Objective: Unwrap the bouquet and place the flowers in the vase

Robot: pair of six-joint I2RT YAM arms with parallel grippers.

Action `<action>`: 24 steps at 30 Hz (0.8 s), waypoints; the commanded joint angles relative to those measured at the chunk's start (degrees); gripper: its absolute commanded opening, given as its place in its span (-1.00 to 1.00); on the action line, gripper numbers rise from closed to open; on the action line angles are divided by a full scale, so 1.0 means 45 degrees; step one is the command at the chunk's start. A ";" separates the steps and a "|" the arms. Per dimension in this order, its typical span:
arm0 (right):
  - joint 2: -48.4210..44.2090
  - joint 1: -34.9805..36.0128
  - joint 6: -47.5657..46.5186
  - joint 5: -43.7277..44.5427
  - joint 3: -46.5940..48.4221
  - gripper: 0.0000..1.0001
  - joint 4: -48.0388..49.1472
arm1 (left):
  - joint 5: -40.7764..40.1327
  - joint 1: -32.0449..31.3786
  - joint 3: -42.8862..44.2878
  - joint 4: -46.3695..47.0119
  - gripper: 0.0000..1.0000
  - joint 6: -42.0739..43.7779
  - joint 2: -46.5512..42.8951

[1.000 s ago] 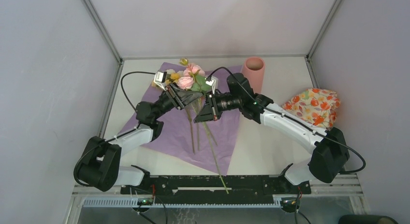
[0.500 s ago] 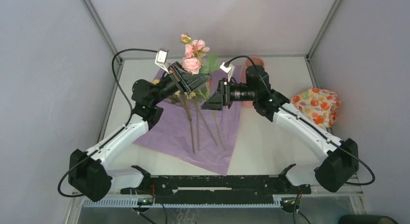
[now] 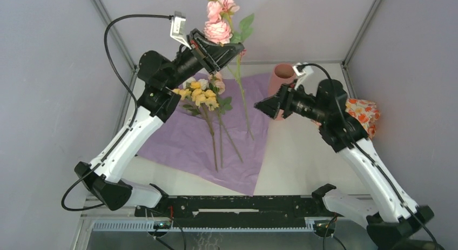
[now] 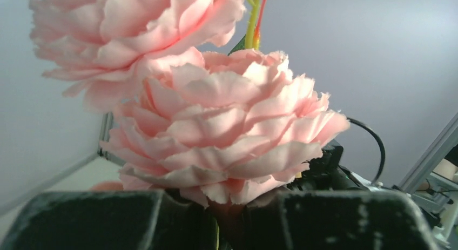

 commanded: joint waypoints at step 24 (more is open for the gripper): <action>-0.5923 -0.0208 -0.1345 0.8293 -0.1106 0.68 -0.2596 | -0.0197 -0.0890 1.0120 0.1555 -0.55 0.1655 0.4225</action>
